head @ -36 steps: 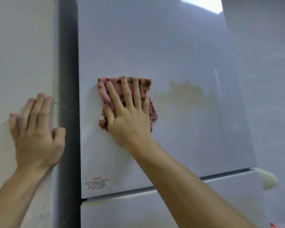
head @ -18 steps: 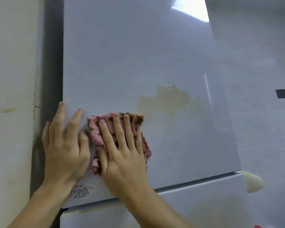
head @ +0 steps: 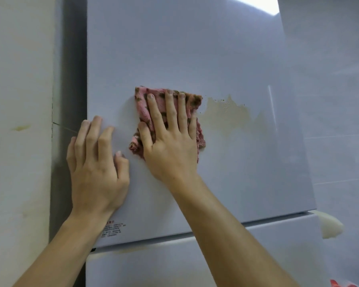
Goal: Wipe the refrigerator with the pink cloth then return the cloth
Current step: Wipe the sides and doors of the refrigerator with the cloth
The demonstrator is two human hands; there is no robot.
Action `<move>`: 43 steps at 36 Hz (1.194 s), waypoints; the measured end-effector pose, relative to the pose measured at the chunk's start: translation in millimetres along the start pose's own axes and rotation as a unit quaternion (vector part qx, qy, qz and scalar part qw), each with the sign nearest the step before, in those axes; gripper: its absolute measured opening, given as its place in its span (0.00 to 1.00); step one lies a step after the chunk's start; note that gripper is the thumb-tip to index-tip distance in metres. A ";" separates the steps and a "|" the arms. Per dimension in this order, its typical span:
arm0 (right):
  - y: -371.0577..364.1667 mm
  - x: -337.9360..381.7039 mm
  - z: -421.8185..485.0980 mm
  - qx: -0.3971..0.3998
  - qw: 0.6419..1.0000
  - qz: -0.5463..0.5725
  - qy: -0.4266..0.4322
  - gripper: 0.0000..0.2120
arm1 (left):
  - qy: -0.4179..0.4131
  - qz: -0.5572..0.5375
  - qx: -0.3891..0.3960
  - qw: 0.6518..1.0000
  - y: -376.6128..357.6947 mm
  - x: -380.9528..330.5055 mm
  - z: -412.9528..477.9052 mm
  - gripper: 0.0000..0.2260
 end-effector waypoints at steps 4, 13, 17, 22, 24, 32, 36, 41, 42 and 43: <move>14.9 -15.5 -59.7 0.017 0.999 0.014 0.026 0.29 | -0.016 0.022 -0.002 1.000 1.0 -1.5 -0.5 0.23; 16.5 -30.5 -51.4 0.009 0.998 0.003 0.055 0.30 | 0.008 0.030 -0.035 0.999 -2.8 -11.5 5.9 0.19; 8.4 -31.5 6.4 0.035 0.999 -0.002 0.020 0.31 | 0.010 0.011 -0.025 1.000 -7.4 -18.0 6.6 0.18; 4.9 -28.8 26.6 0.043 0.999 -0.006 0.010 0.29 | 0.012 -0.004 -0.020 1.000 -12.7 -20.7 5.7 0.19; 5.3 -29.1 21.2 0.032 0.999 -0.016 0.015 0.28 | 0.006 -0.002 -0.026 1.000 -13.3 -21.5 4.0 0.19; 13.7 -26.7 -42.5 0.020 0.999 -0.007 0.048 0.26 | 0.002 0.001 -0.034 0.999 -13.6 -22.0 3.3 0.19; 19.8 -31.0 -82.0 0.060 0.995 -0.019 0.075 0.27 | -0.003 0.003 -0.028 1.000 -13.9 -20.7 2.5 0.19; 23.5 -39.5 -86.2 0.050 0.994 0.000 0.099 0.28 | -0.004 0.003 -0.025 1.000 -14.7 -20.3 1.9 0.18; 23.9 -40.2 -79.9 0.042 0.994 0.002 0.105 0.28 | -0.005 0.004 -0.025 1.000 -15.1 -20.7 2.2 0.19; 24.2 -41.0 -71.6 0.032 0.994 0.004 0.108 0.28 | -0.004 0.006 -0.025 1.000 -15.4 -21.0 2.4 0.19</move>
Point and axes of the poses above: each hand's wrist, its own z-axis towards the middle knuckle, its own y-axis out of the back of the hand, x = y × z, the point moved 6 cm from there along z, towards the middle knuckle, and after that the axes turned 1 degree about -z, right-handed, at the moved point
